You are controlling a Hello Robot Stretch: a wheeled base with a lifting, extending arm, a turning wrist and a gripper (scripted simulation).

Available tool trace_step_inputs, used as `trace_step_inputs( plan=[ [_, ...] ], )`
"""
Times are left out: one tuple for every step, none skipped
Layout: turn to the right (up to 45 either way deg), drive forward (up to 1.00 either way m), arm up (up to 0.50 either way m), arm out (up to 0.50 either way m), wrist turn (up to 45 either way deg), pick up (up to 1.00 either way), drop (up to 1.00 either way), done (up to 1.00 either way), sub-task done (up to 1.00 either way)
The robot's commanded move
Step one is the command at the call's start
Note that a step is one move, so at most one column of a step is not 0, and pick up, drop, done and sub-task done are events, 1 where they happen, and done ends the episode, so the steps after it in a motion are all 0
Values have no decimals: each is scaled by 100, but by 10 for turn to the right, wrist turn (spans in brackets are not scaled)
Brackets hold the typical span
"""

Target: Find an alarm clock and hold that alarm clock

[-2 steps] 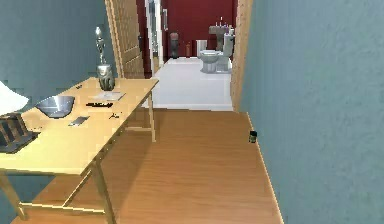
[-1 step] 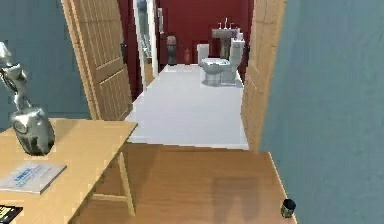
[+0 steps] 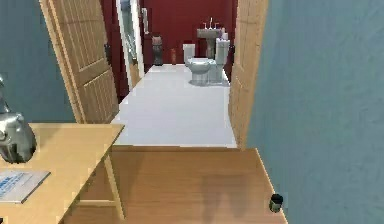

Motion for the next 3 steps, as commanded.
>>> trace_step_inputs(
  plan=[
    [0,100,0,0,0,0,0,0,0],
    [0,40,0,0,0,0,0,0,0],
    [-120,0,0,0,0,0,0,0,0]
  ],
)
